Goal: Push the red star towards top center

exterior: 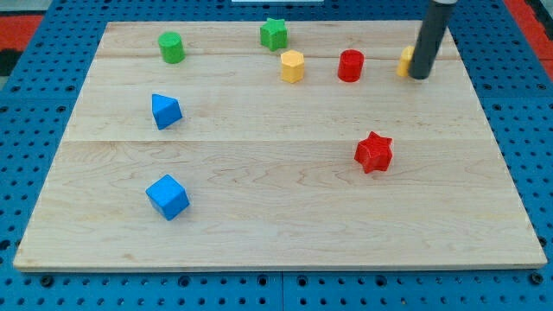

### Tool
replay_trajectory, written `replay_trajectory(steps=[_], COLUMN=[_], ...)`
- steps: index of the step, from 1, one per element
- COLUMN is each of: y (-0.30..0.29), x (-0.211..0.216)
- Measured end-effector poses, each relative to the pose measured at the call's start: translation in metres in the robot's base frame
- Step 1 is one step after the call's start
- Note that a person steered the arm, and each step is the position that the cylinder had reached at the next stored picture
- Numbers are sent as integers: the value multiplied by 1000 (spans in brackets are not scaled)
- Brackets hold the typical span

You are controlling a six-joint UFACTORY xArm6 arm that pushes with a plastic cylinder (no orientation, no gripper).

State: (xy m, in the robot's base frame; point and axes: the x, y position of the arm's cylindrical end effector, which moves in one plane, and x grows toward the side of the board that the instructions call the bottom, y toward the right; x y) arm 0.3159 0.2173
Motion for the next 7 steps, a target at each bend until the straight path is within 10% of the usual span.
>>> replay_trajectory(steps=[4, 7], y=[-28, -133], x=[159, 117])
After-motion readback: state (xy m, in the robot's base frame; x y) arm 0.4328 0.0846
